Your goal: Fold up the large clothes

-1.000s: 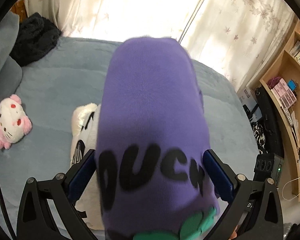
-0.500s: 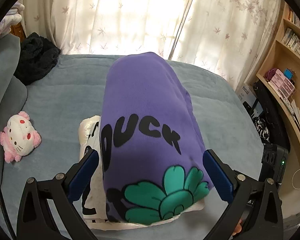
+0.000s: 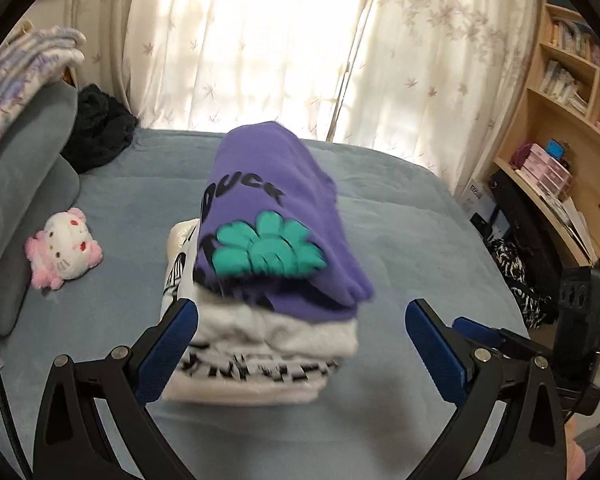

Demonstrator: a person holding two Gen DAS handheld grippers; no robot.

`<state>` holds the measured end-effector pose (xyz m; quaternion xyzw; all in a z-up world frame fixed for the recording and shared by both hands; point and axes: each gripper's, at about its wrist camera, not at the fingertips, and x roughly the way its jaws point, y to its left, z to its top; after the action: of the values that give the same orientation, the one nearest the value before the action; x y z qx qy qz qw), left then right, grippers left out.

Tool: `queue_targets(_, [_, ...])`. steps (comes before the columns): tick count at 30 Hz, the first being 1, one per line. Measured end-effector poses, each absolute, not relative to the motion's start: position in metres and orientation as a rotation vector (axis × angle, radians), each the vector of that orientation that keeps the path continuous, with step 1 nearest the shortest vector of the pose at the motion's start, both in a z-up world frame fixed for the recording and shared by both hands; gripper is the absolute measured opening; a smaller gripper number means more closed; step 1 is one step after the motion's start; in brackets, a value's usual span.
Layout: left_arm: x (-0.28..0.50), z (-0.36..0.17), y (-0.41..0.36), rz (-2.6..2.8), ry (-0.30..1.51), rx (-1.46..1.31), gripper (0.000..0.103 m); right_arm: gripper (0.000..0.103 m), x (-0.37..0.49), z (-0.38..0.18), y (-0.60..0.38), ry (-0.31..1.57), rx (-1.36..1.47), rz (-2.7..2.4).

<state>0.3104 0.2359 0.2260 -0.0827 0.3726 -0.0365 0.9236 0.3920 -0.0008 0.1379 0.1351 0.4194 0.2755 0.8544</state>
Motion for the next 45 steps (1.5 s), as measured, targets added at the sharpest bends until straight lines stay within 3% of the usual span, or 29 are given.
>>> queue_targets(14, [0.115, 0.256, 0.127, 0.024, 0.660, -0.001, 0.103, 0.073, 0.220, 0.197, -0.067, 0.842, 0.148, 0.483])
queue_targets(18, [0.078, 0.250, 0.097, 0.009, 0.640, 0.024, 0.103, 0.080, 0.187, 0.197, -0.081, 0.820, 0.118, 0.448])
queue_targets(30, [0.018, 0.183, 0.058, 0.007, 0.656, -0.035, 0.103, 0.089, 0.110, 0.150, -0.133, 0.787, 0.130, 0.318])
queue_targets(37, [-0.011, 0.131, 0.039, 0.046, 0.699, -0.055, 0.103, 0.089, 0.074, 0.110, -0.152, 0.796, 0.116, 0.231])
queue_targets(45, [-0.018, 0.116, 0.028, 0.043, 0.707, -0.046, 0.103, 0.089, 0.051, 0.097, -0.158, 0.770, 0.114, 0.185])
